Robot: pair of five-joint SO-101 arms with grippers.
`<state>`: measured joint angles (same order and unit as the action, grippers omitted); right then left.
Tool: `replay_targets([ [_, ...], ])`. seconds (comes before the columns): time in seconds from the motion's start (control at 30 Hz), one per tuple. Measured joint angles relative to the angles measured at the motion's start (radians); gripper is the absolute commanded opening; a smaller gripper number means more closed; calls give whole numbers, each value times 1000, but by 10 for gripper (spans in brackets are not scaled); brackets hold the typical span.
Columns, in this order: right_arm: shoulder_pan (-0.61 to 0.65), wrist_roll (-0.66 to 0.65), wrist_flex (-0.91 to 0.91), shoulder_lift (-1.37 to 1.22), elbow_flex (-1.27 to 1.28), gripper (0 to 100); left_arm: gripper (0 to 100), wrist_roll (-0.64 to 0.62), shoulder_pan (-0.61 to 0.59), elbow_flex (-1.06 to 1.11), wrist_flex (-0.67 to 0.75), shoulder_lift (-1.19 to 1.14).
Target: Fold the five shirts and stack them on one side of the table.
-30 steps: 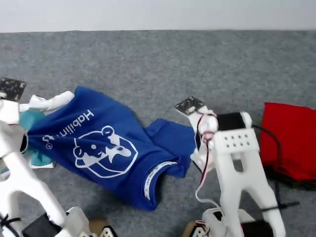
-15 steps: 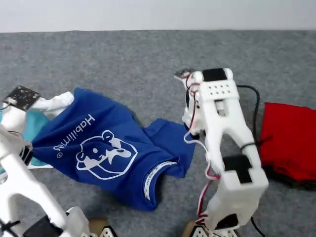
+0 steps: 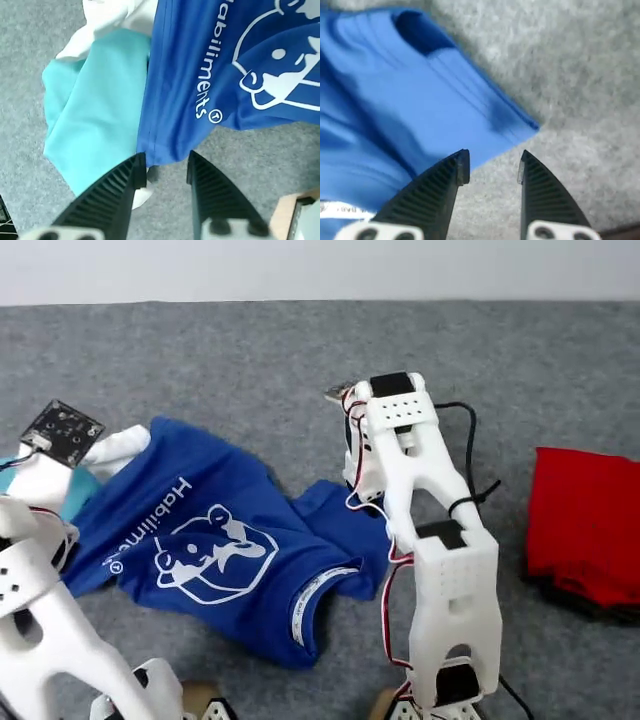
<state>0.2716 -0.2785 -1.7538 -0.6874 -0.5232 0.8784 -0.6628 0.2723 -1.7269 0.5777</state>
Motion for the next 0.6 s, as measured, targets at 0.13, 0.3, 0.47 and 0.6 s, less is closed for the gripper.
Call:
replay_targets([
  [0.13, 0, 0, 0, -46, -55, 173, 143, -5, 6, 44, 6, 0],
  [0.3, -15, 0, 0, -69, -63, 173, 142, -5, 9, 75, 23, 0],
  [0.47, -18, 0, 0, -120, -63, 173, 141, -5, 9, 86, 26, 2],
  [0.6, -28, 0, 0, -150, -64, 172, 141, -5, 9, 94, 29, 2],
])
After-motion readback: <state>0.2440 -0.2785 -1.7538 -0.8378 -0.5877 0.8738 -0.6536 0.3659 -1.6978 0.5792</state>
